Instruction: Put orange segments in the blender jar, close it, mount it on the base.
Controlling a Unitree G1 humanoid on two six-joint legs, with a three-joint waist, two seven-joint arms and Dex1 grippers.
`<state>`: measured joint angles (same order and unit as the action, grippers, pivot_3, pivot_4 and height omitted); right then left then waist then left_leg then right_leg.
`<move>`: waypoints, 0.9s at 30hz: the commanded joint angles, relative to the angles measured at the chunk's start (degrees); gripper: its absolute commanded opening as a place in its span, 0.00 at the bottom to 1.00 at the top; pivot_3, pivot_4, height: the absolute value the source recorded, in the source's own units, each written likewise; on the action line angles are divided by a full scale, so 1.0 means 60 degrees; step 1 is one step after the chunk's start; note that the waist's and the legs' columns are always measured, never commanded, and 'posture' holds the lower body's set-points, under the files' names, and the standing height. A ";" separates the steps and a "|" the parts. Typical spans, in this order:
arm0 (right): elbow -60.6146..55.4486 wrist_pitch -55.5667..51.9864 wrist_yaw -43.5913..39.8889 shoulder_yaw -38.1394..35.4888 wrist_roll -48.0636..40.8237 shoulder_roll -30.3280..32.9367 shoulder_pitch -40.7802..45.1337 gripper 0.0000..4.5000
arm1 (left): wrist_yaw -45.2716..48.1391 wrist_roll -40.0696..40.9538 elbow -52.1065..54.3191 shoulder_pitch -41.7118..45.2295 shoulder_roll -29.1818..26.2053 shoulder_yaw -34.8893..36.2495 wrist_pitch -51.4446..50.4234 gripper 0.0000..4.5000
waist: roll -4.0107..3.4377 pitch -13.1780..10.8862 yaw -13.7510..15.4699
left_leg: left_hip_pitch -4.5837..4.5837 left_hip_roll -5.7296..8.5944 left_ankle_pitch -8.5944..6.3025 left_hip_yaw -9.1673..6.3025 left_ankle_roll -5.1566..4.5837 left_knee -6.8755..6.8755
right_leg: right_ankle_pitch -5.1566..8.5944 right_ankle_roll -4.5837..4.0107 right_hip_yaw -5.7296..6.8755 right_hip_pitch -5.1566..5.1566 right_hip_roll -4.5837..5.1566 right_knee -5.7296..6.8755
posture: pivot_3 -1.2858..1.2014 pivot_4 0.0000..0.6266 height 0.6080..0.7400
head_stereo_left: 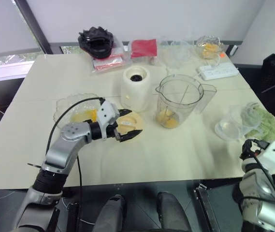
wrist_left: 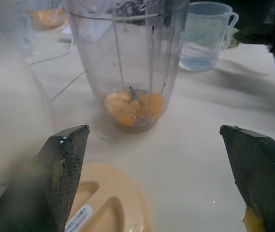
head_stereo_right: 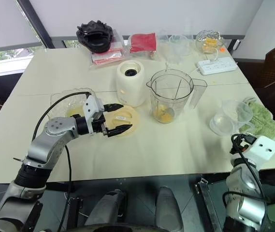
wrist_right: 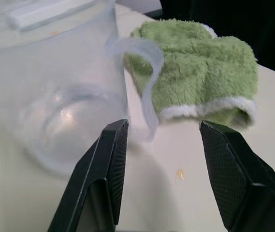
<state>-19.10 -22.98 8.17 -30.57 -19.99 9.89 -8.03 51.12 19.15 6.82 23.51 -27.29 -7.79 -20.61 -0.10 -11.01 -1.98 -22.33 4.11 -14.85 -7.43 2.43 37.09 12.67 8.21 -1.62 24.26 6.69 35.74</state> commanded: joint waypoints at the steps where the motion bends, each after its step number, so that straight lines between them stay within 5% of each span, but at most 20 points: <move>1: -0.2352 -0.0911 -0.0395 -0.0035 -0.0906 -0.0017 -0.1133 0.53 | 0.0340 0.0059 -0.0164 0.0464 -0.0237 0.0233 0.0187 1.00 | 0.0003 0.0001 0.0035 | 0.0000 -0.0001 0.0000 -0.0003 0.0000 -0.0001 | 0.0001 0.0000 0.0000 0.0000 0.0000 0.0002 | 0.52 0.24 1.00; 5: -0.4238 -0.2257 -0.0849 -0.0088 -0.2285 0.0420 -0.2185 0.53 | 0.0684 0.0203 -0.0859 0.1097 -0.0387 0.0413 0.0090 1.00 | 0.0004 0.0003 0.0147 | 0.0000 -0.0006 0.0000 -0.0008 0.0000 0.0002 | 0.0004 -0.0002 0.0003 -0.0001 -0.0005 0.0000 | 0.52 0.24 1.00; 14: -0.6353 -0.3824 -0.2991 -0.0522 -0.4052 0.3996 -0.3068 0.53 | 0.2730 -0.0287 -0.3674 0.3370 -0.0916 -0.0242 0.0263 1.00 | 0.0032 0.0004 0.0196 | -0.0005 -0.0005 0.0000 -0.0006 -0.0002 0.0015 | 0.0004 0.0006 0.0017 -0.0035 -0.0007 -0.0052 | 0.52 0.24 1.00; 24: -0.6816 -0.3772 -0.2775 0.0533 -0.5513 0.5697 -0.1813 0.53 | 0.4065 -0.2618 -0.9685 0.5961 0.0067 -0.1523 0.4018 1.00 | 0.0124 -0.0022 0.0287 | -0.0016 -0.0003 -0.0001 -0.0012 -0.0004 0.0022 | 0.0007 0.0014 0.0029 -0.0045 -0.0001 -0.0074 | 0.52 0.24 1.00; 27: -0.6816 -0.3521 -0.2269 0.0815 -0.5738 0.5935 -0.1647 0.54 | 0.3804 -0.3223 -1.1339 0.6744 0.0444 -0.1623 0.4946 0.83 | 0.0139 -0.0025 0.0292 | -0.0026 0.0000 -0.0005 -0.0013 -0.0010 0.0018 | 0.0006 0.0017 0.0031 -0.0045 0.0001 -0.0091 | 0.52 0.24 1.00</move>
<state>-58.35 -46.03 -7.33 -26.13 -53.11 44.30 -18.42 74.71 2.00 -57.03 60.93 -25.09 -17.33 5.16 0.73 -11.16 -0.23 -22.50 4.11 -14.90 -7.51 2.35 37.20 12.71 8.32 -1.44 23.99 6.70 35.19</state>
